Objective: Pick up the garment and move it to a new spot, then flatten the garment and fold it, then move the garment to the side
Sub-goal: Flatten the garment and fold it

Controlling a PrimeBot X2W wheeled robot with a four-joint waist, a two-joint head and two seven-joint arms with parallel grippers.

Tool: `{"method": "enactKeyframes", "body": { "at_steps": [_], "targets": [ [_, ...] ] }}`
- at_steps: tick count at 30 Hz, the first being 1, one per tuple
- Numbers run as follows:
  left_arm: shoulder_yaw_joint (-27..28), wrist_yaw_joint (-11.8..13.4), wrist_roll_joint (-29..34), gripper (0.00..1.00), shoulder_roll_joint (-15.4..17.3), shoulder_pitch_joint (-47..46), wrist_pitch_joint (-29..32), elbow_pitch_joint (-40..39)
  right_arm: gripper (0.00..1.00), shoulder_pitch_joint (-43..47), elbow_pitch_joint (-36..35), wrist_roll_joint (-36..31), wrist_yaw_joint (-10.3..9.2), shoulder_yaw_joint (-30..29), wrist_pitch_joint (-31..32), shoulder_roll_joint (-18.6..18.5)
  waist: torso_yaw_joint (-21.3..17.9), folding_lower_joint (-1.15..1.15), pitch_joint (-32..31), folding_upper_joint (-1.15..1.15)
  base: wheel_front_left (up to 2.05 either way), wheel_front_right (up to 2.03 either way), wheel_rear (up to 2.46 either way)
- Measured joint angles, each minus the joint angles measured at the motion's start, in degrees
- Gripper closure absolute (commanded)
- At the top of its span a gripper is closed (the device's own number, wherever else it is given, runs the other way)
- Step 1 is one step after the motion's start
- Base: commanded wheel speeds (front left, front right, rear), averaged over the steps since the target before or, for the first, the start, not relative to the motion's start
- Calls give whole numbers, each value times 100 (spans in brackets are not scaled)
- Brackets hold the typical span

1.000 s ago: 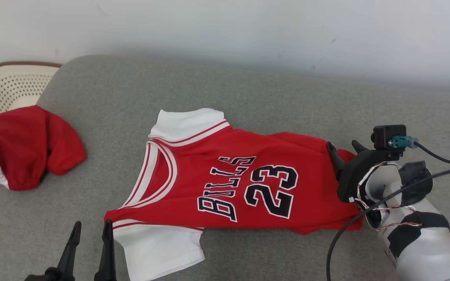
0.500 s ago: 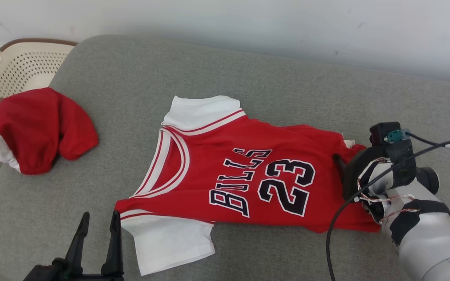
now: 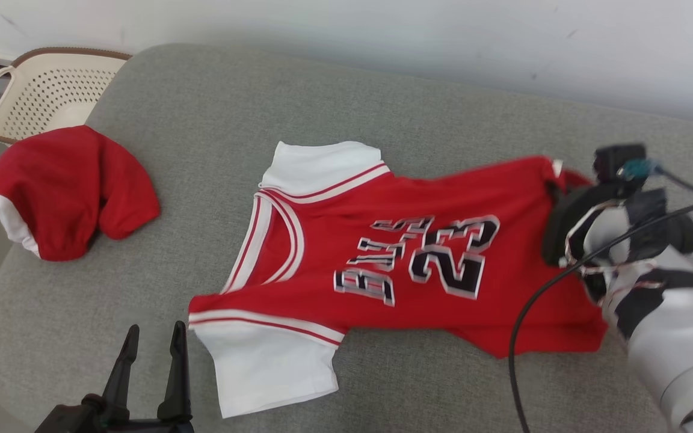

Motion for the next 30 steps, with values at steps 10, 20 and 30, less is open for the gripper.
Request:
{"method": "enactKeyframes", "body": {
  "at_steps": [10,20,30],
  "targets": [
    [-42,23,-42,0,0,16,0,24,100,-760,-324,388,2,-14,-569,-171,-122,0,-97,0,0,0,0],
    [-148,19,-85,0,0,5,0,57,0,-781,63,456,2,263,-611,-104,-16,0,-25,0,0,0,0],
    [-30,26,-49,0,0,43,0,96,0,-427,-25,896,2,442,-449,36,-131,-1,-168,0,0,0,0]
  ]
}}
